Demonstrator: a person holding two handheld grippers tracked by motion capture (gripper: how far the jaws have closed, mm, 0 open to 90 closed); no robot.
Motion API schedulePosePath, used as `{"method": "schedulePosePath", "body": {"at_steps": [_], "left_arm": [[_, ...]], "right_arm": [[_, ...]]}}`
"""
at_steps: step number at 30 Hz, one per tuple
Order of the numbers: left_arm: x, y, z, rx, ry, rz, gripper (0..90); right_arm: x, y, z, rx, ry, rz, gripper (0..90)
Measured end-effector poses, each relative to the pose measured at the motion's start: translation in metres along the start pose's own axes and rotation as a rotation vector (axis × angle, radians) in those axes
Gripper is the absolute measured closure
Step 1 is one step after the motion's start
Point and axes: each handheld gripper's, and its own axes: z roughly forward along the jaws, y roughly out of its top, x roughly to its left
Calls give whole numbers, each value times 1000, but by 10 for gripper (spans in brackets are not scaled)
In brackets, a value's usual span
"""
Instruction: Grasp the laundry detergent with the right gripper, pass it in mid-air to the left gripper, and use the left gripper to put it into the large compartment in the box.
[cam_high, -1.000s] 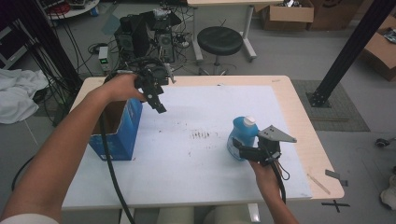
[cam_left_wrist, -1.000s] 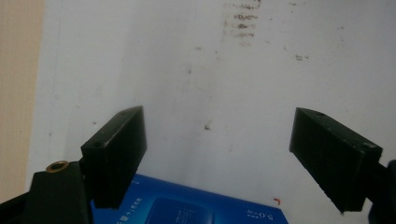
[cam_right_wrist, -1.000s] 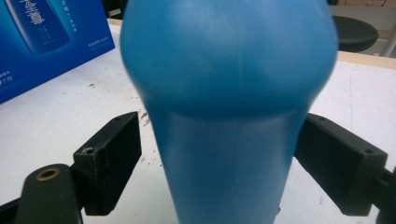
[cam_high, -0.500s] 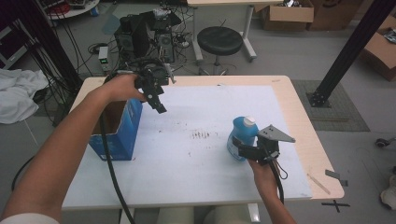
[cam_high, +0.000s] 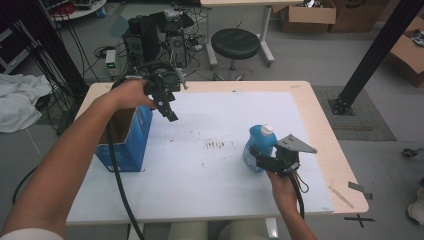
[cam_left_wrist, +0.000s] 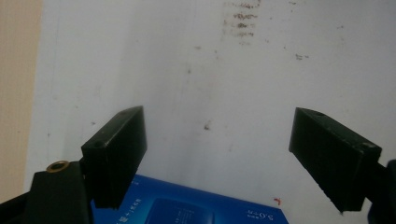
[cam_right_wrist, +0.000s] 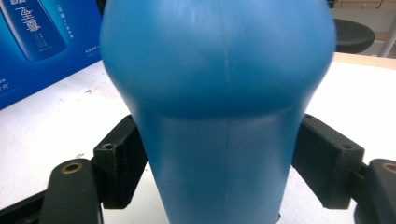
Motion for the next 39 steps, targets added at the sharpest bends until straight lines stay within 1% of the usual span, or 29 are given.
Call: {"method": "schedulePosePath", "body": {"at_steps": [17, 18, 19, 23, 30, 32, 33, 34, 39], "left_arm": [[1, 0, 1, 6, -3, 3, 197], [1, -1, 1, 2, -3, -1, 197], [1, -1, 1, 5, -2, 3, 198], [1, -1, 2, 2, -3, -2, 198], [2, -2, 1, 2, -2, -4, 198], [2, -3, 2, 1, -3, -7, 198], [2, -3, 2, 1, -3, -7, 198], [2, -3, 2, 0, -3, -6, 198], [2, -4, 2, 3, -5, -8, 198]], "right_arm": [[0, -2, 1, -3, -2, -1, 297], [0, -2, 1, -1, -2, 0, 301], [0, -2, 1, -1, -3, -1, 305], [1, -2, 1, -5, -4, -9, 332], [1, -3, 1, -2, -10, -11, 349], [2, -3, 1, -7, -9, -23, 385], [2, -3, 1, -7, -9, -23, 385], [4, -3, 1, -11, -9, -37, 410], [5, -2, 1, -6, -15, -50, 421]]}}
